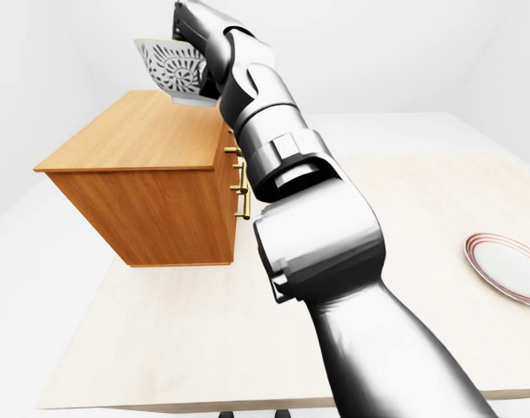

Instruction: Put the bowl on top of the cabinet.

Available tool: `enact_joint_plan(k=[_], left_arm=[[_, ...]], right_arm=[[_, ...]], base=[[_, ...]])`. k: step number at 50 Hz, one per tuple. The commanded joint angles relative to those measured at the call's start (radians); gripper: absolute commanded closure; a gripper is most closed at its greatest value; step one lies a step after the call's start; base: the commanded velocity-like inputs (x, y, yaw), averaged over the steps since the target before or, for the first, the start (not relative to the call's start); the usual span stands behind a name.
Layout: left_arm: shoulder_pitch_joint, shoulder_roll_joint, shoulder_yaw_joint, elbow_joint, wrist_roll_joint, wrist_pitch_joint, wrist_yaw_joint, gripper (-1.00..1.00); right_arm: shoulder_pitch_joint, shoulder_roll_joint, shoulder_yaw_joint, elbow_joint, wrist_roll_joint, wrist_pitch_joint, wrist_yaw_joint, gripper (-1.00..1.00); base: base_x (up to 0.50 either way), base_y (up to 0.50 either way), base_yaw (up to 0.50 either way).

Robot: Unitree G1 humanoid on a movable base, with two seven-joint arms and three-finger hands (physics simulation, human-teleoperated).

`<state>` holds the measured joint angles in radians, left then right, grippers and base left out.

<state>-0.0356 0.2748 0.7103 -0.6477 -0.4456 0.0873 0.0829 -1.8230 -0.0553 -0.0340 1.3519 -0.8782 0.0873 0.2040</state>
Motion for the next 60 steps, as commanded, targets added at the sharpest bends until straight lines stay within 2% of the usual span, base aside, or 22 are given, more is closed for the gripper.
enact_joint_plan(k=[1, 18, 44, 57, 60], left_arm=[[-0.001, 0.002, 0.003, 0.001, -0.005, 0.0, 0.002, -1.0], [0.0, 0.005, 0.007, -0.004, -0.014, 0.0, 0.007, -1.0], [0.001, 0.004, 0.007, 0.001, -0.014, 0.0, 0.005, -1.0], [0.001, 0.003, 0.004, 0.004, -0.013, 0.0, 0.006, -1.0], [0.0, 0.003, 0.003, 0.003, -0.013, 0.0, 0.006, -1.0]], right_arm=[[0.036, 0.032, 0.005, -0.016, 0.079, 0.0, 0.037, 1.0], [0.079, 0.053, 0.018, -0.016, 0.076, 0.0, 0.071, 1.0], [0.093, 0.072, 0.023, -0.016, 0.076, -0.012, 0.059, 1.0], [0.094, 0.072, 0.022, -0.016, 0.074, -0.004, 0.053, 1.0], [0.093, 0.072, 0.022, -0.016, 0.074, -0.004, 0.054, 0.7]], base=[[0.0, 0.0, 0.0], [0.0, 0.0, 0.0], [0.0, 0.0, 0.0], [0.0, 0.0, 0.0], [0.0, 0.0, 0.0]])
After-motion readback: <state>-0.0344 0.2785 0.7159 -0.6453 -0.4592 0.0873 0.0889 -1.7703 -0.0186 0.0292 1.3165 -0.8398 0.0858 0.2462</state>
